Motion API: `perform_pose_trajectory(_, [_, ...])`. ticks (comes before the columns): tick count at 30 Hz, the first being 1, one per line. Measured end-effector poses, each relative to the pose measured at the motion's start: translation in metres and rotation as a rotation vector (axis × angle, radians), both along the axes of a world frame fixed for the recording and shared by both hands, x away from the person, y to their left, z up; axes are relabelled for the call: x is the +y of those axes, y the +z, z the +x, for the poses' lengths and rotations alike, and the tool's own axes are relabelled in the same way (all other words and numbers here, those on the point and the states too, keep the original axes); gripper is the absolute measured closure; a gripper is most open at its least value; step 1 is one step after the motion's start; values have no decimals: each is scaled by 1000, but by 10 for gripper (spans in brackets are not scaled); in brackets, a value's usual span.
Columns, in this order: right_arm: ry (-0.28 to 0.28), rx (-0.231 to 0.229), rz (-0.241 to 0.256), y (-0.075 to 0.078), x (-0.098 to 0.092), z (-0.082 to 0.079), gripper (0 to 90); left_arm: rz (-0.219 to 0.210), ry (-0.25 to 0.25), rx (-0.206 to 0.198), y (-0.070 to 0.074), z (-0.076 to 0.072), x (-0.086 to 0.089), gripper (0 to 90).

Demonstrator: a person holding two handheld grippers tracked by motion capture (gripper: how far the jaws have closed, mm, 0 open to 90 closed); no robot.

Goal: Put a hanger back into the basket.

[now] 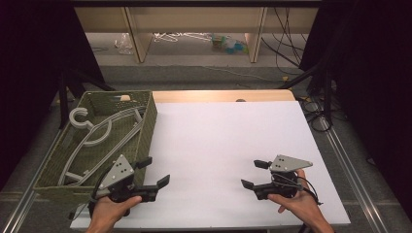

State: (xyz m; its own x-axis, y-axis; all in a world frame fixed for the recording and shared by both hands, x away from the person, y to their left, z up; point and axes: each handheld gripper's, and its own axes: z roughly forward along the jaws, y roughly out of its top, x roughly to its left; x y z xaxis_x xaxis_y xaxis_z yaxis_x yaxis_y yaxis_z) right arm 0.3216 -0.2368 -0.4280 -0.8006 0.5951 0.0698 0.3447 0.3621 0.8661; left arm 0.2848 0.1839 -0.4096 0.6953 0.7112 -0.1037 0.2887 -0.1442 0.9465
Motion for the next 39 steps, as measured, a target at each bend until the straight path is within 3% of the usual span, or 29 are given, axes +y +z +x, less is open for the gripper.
perform_pose_trajectory(3, [-5,-13,-3,0,-1,-2,198,-3,-12,8,-5,-5,-5,159])
perform_pose_trajectory(5, [0,1,6,0,0,-4,198,21,-33,-8,-9,-6,-7,159])
perform_pose_trajectory(7, [-2,-10,0,1,0,-6,197,23,-31,11,-12,-10,-10,159])
perform_pose_trajectory(9, [-4,-14,-1,1,0,-9,196,52,-45,-13,-13,-12,-10,159])
perform_pose_trajectory(11, [-5,-23,-1,0,0,-12,197,47,-40,-7,-14,-14,-9,159])
perform_pose_trajectory(14, [-6,3,-7,-5,2,-17,198,64,-42,-22,-16,-16,-7,159])
perform_pose_trajectory(17, [9,16,-22,-8,4,-22,197,55,-43,-10,-19,-18,-8,159])
perform_pose_trajectory(20, [-1,8,-17,-8,4,-28,197,67,-49,-21,-19,-19,-8,159])
perform_pose_trajectory(24, [-15,-13,-10,-9,1,-32,197,52,-43,-29,-17,-19,-6,159])
perform_pose_trajectory(25, [-12,5,-5,-9,0,-34,198,52,-49,-44,-17,-18,-5,159])
perform_pose_trajectory(33, [-38,-17,12,-8,-3,-33,198,42,-31,-33,-16,-18,-4,159])
perform_pose_trajectory(39, [-57,-30,25,-6,-5,-33,199,56,-48,-42,-16,-16,-3,159])
